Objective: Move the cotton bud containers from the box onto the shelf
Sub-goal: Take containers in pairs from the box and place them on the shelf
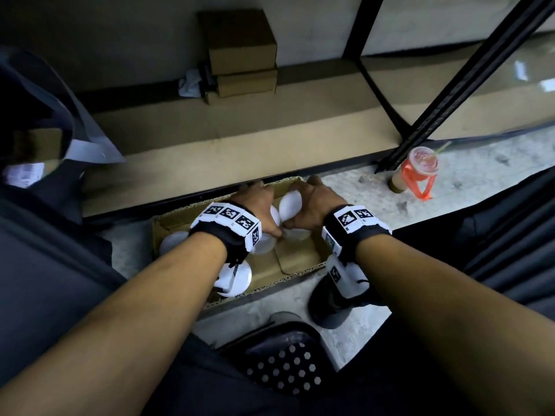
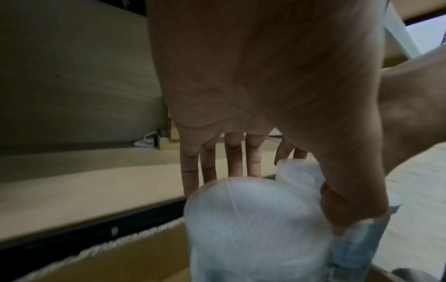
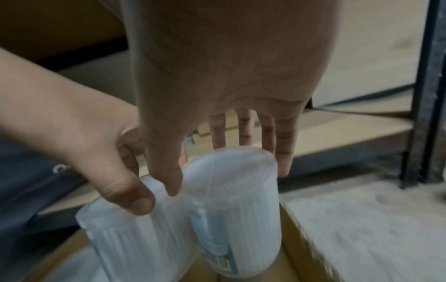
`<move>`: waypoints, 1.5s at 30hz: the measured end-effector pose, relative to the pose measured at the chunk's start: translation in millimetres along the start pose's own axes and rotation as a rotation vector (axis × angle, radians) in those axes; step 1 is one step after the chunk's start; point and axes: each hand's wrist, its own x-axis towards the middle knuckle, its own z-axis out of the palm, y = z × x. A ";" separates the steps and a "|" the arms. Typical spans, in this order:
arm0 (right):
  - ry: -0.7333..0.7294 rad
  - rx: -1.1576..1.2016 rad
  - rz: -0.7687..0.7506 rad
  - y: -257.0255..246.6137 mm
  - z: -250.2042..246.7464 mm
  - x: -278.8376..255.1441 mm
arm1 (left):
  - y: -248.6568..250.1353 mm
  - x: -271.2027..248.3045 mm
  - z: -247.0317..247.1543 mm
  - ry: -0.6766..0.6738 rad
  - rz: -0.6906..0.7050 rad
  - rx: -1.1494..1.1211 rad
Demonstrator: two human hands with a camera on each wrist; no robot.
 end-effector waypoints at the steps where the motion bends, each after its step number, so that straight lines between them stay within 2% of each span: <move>1: 0.005 -0.025 -0.011 0.4 -5.3 2.4 | 1.1 -4.4 -9.0 0.027 0.004 0.010; 8: 0.197 -0.017 -0.070 -7.3 -81.0 -53.5 | 10.6 -33.8 -72.2 0.146 0.062 0.038; 23: 0.648 0.020 -0.232 -30.0 -235.2 -142.4 | 49.9 -113.6 -233.9 0.534 0.228 0.078; 29: 0.788 -0.093 -0.299 -34.7 -292.1 -173.9 | 67.4 -144.6 -286.0 0.677 0.282 0.112; 37: 0.845 -0.165 -0.334 -42.1 -349.1 -206.6 | 83.5 -161.8 -345.9 0.746 0.291 0.100; 45: 0.900 -0.108 -0.315 -48.6 -392.4 -207.4 | 93.2 -157.8 -394.4 0.784 0.246 0.083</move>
